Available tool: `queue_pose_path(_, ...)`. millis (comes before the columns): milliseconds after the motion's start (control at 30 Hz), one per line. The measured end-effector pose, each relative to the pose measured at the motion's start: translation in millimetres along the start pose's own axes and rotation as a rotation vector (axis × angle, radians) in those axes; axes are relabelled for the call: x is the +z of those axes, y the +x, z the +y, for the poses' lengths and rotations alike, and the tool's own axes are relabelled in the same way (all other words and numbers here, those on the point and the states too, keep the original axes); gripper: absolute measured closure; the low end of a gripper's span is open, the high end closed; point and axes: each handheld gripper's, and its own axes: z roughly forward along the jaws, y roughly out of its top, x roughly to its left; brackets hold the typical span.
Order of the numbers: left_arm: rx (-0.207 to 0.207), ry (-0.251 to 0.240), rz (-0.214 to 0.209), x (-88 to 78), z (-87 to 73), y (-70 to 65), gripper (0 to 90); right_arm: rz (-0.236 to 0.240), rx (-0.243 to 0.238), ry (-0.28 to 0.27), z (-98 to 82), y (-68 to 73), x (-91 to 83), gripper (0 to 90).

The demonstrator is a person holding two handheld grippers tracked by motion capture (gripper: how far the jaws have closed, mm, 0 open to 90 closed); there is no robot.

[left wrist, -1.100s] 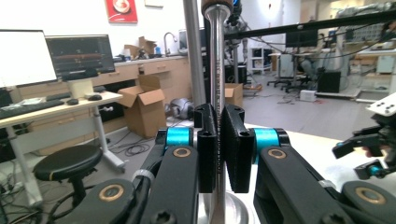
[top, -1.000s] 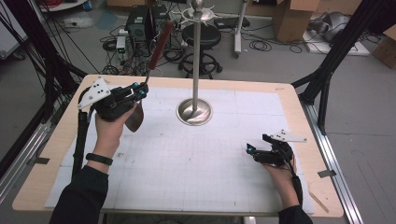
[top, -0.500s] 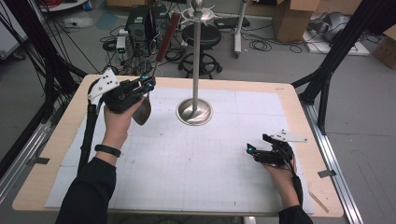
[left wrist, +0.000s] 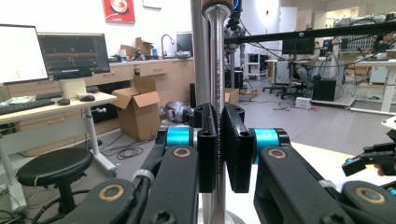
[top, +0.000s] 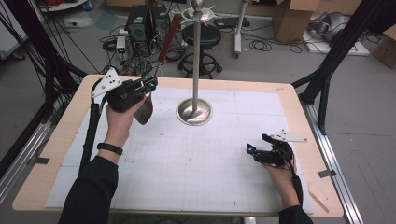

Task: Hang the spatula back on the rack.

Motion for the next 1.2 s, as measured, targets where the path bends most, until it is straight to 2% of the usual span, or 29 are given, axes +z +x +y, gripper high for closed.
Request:
queue_pose_path(367, 0.005, 0.023, -0.004, 9.5, 0.3, 0.5, 84.4, 0.001, 0.002, 0.0, 0.0, -0.1, 0.0, 15.8)
queue_pose_path(700, 0.013, 0.036, 0.013, 17.4, -2.7, 0.9, 84.4, 0.001, 0.002, 0.001, 0.0, 0.0, 0.4, 15.8)
queue_pose_path(833, 0.026, 0.027, 0.037, 20.3, -3.1, 1.4, 84.3, 0.002, 0.0, -0.001, 0.0, 0.1, 0.6, 15.8)
queue_pose_path(967, 0.0, 0.016, 0.045, 24.7, -7.0, 5.2, 84.3, 0.004, -0.003, 0.005, -0.3, 0.7, 1.2, 15.9)
queue_pose_path(1100, -0.018, 0.019, 0.03, 31.0, -11.3, 6.2, 84.3, 0.006, -0.006, 0.006, -0.5, 0.7, 2.0, 15.8)
queue_pose_path(1200, -0.014, 0.031, 0.027, 34.5, -13.3, 6.3, 84.2, 0.005, -0.008, 0.005, -0.4, 0.1, 1.8, 15.8)
